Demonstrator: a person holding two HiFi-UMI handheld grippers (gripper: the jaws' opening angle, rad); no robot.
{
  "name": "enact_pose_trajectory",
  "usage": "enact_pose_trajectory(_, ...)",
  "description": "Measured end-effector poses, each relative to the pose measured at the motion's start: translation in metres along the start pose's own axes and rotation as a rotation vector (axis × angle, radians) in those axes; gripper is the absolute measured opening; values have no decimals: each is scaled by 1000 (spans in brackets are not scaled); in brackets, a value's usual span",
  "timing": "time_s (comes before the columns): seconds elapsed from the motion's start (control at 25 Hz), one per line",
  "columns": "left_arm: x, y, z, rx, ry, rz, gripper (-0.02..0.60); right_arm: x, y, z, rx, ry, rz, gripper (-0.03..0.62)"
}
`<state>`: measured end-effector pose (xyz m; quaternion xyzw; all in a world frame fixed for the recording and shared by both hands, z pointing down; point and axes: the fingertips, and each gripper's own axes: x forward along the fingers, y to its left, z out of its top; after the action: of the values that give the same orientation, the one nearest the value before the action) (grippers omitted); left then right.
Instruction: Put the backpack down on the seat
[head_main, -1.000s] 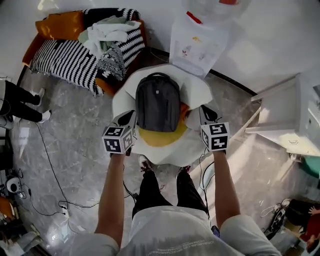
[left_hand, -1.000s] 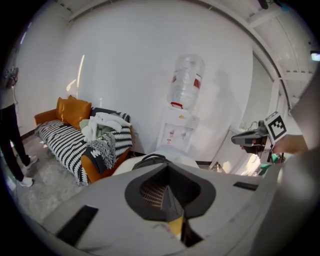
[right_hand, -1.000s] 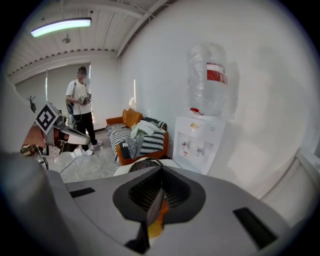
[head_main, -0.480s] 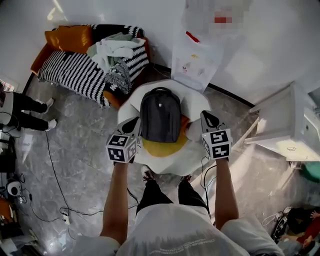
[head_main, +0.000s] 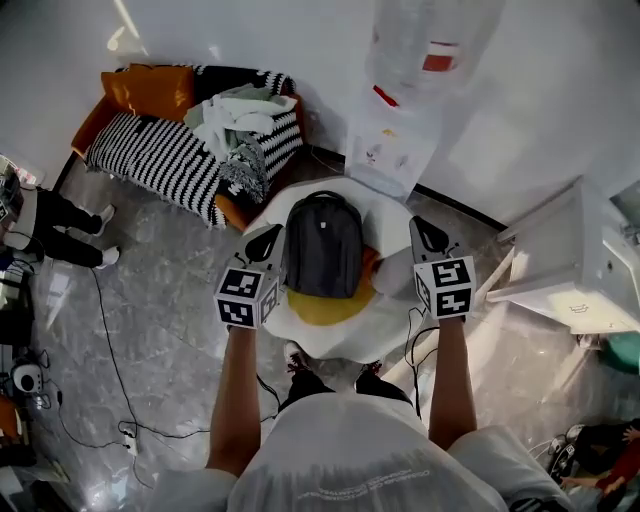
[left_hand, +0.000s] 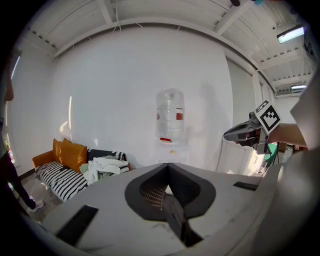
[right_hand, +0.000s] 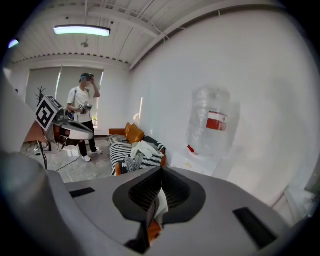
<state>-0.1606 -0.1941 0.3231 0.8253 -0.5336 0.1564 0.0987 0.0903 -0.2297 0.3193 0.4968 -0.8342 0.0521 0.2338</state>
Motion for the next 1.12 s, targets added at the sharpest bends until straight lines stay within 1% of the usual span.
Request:
enact_pose_trajectory(0.12,-8,0,24,23,-44,10,-3,-9,-3,21,-15,-38,-4,5)
enact_pose_trajectory(0.32,-22,-1,59,58,-105,24,-3,-22,-2,56,-26,-103,17,5)
enact_pose_trajectory(0.44,-31,2,82,63,-148,43,-3,-32,-3,78,-43,-152,15,5)
enact_pose_trajectory(0.64,-49,-3,120,111,-228,17,-3,-53,0,117,-49,-242,33,5)
enact_pose_trajectory(0.8,-65,-7,150,160,-296,23,-3,-71,2,144,-50,-312,53,5)
enact_pose_trajectory(0.88,-74,-9,162,158,-325,17,-3,-78,6,153,-66,-337,63,5)
enact_pose_trajectory(1.0,-89,-16,176,133,-370,-5,-3,-88,11,162,-92,-368,71,5)
enact_pose_trajectory(1.12,-105,-20,184,159,-398,-1,-2,-97,16,170,-107,-390,72,5)
